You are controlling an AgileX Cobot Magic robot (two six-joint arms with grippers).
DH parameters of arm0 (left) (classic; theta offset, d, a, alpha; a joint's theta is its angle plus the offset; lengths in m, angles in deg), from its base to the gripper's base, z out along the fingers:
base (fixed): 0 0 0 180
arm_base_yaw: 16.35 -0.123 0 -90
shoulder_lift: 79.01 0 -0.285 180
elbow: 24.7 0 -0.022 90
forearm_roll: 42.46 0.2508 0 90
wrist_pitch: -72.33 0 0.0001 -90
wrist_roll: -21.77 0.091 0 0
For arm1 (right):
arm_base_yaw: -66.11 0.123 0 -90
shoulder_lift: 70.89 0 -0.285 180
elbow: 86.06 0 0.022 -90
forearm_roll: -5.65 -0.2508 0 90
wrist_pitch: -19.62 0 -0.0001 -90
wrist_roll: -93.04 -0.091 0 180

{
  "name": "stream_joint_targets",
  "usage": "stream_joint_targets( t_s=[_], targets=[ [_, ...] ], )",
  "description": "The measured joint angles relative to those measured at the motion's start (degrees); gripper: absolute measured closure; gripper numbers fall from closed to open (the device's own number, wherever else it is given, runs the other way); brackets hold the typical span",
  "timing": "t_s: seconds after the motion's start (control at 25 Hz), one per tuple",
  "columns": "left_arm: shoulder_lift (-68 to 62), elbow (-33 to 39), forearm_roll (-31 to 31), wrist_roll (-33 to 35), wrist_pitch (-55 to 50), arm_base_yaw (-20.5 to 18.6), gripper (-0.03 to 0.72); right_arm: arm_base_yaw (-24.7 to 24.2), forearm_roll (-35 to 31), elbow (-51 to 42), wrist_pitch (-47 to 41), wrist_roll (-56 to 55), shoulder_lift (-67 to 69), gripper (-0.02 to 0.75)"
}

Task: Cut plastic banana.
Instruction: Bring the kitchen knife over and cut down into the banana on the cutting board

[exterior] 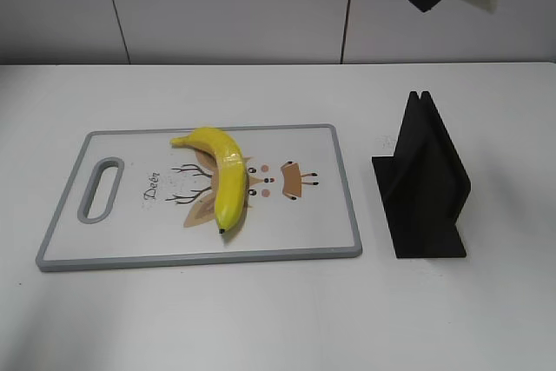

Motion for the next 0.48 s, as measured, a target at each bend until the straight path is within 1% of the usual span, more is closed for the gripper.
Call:
stream_joint_targets(
  t_s=[0.12,0.2,0.32,0.48],
  targets=[
    [-8.5,-7.8,-0.9,4.4,-3.7,0.1,0.136,0.0,-2.9,1.4,-0.1,11.3,1.3,0.570],
    [-13.4,-12.8,-1.4,6.8,-5.4,0.1,0.136,0.0,-5.3,1.7,-0.2,16.5,2.4,0.570],
    [-19.7,-19.0,-1.8,10.9,-7.9,0.1,0.136,0.4,-6.5,1.9,-0.2,19.7,4.9,0.570],
    [-26.4,-24.8,-3.5,17.1,-9.0,0.3,0.136,1.5,-6.2,2.0,-0.1,23.9,7.9,0.570]
  ],
)
